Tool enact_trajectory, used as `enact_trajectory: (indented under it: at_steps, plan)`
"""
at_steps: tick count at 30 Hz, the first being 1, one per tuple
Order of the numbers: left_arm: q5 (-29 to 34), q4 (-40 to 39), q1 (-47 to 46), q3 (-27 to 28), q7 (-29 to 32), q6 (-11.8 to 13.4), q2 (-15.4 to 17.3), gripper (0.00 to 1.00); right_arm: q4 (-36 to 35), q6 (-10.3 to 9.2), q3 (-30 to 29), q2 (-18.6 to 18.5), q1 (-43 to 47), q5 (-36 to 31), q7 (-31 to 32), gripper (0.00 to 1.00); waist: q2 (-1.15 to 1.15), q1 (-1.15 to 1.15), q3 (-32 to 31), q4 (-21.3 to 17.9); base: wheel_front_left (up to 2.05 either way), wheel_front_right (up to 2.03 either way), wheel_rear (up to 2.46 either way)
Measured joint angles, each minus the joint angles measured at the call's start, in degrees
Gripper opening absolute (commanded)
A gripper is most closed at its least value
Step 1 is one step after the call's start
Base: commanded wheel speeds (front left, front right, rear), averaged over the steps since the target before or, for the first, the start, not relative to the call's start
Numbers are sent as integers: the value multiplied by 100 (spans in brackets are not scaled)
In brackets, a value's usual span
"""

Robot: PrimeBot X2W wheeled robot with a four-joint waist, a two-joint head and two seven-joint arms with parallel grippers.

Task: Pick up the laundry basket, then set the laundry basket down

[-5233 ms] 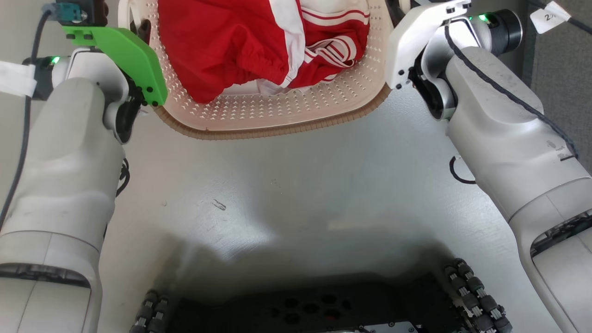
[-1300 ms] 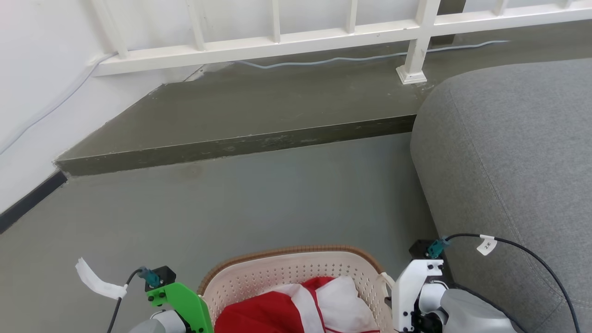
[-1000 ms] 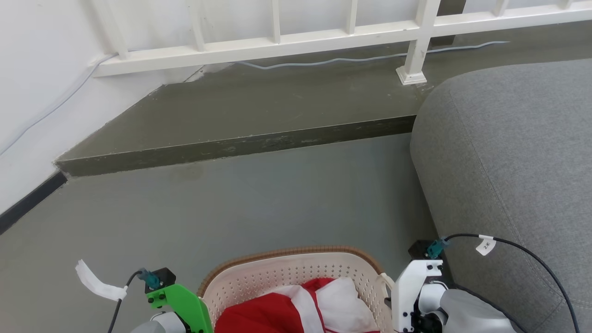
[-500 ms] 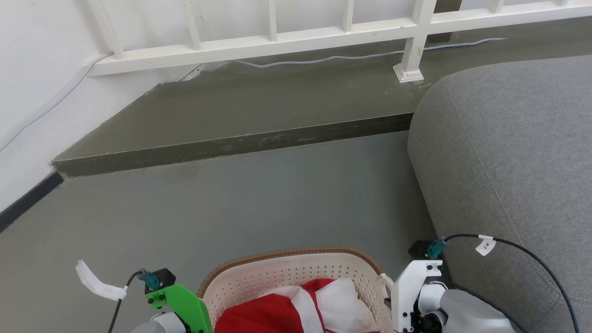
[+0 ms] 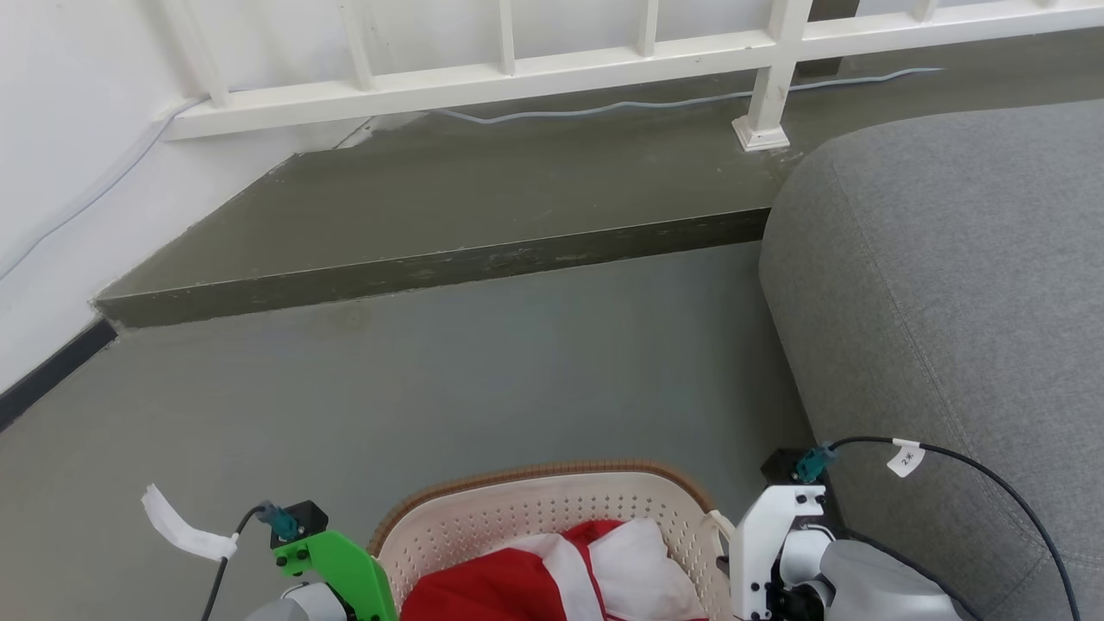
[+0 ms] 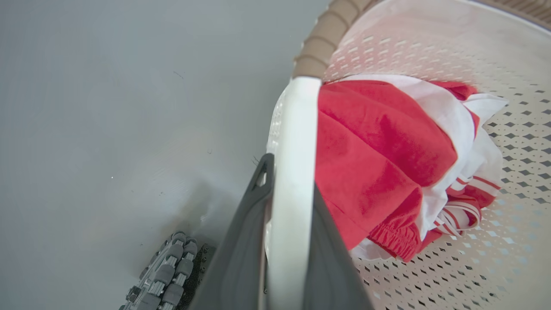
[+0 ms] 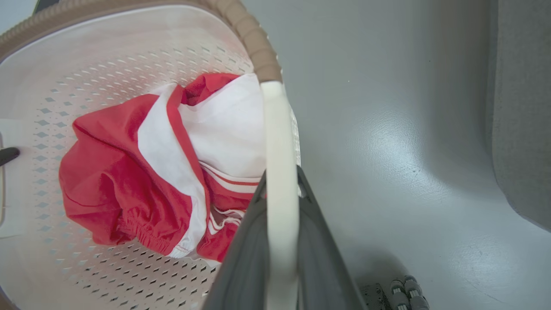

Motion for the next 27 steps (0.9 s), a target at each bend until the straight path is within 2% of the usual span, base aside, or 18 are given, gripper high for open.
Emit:
enact_trajectory:
  at_steps: [15,27]
  plan:
    - [-1,-37,-2,-64,-70,11,0,0,-5,-52,11,-1,-13,16,-88,0,0,0,82,3,0,0,0]
    - [-1,-249,-315,-67,-424,29,8,0,-91,-319,11,-12,-465,-8,-576,0,0,0,622,7,0,0,0]
